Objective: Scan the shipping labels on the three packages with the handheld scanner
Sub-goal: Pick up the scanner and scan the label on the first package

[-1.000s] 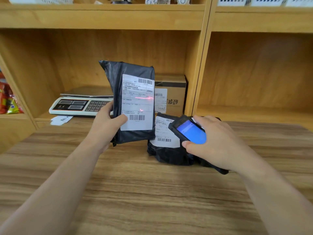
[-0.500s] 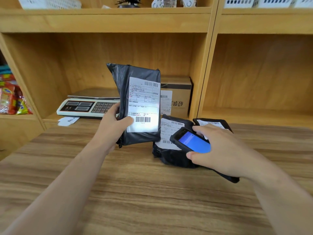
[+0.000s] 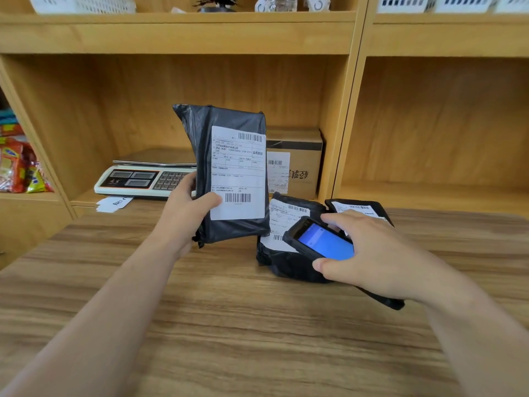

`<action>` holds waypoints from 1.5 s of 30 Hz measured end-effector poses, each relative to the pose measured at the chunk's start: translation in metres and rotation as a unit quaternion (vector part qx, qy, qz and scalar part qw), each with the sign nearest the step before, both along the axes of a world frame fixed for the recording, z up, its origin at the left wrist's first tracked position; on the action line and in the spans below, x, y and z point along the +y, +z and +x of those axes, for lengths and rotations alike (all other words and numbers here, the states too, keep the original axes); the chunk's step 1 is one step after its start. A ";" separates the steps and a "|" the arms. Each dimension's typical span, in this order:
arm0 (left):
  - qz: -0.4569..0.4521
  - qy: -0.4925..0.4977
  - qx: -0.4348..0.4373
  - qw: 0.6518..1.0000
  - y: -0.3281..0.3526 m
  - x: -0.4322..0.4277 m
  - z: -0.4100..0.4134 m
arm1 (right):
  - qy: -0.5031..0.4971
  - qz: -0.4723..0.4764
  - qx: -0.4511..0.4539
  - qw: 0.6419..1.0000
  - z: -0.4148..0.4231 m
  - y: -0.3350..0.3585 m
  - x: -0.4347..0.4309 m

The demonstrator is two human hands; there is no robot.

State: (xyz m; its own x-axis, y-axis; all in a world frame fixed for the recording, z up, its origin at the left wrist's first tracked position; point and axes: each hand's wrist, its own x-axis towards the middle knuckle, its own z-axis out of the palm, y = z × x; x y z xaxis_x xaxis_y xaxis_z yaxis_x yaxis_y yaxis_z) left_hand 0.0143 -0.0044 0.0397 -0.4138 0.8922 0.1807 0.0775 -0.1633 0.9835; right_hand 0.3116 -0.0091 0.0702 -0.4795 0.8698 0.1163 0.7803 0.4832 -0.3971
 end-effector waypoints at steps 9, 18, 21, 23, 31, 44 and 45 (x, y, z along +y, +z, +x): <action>-0.003 0.005 -0.085 0.996 0.004 -0.003 -0.003 | -0.032 0.027 0.068 0.997 0.000 0.003 0.003; -0.079 0.059 -0.082 0.992 0.006 -0.003 -0.015 | -0.090 0.062 0.103 0.989 0.003 0.004 0.007; -0.100 0.068 -0.067 0.990 0.001 -0.001 -0.022 | -0.105 0.065 0.097 0.988 0.007 0.004 0.011; -0.120 0.071 -0.058 0.989 -0.004 0.001 -0.025 | -0.106 0.067 0.096 0.987 0.008 0.003 0.012; -0.216 0.072 -0.006 0.974 -0.033 0.010 -0.040 | -0.104 0.059 0.072 0.990 0.009 0.000 0.015; -0.247 0.071 0.079 0.963 -0.039 0.007 -0.042 | -0.107 0.049 0.066 0.991 0.012 -0.001 0.018; -0.248 0.071 0.099 0.961 -0.039 0.005 -0.043 | -0.108 0.049 0.068 0.991 0.012 -0.001 0.018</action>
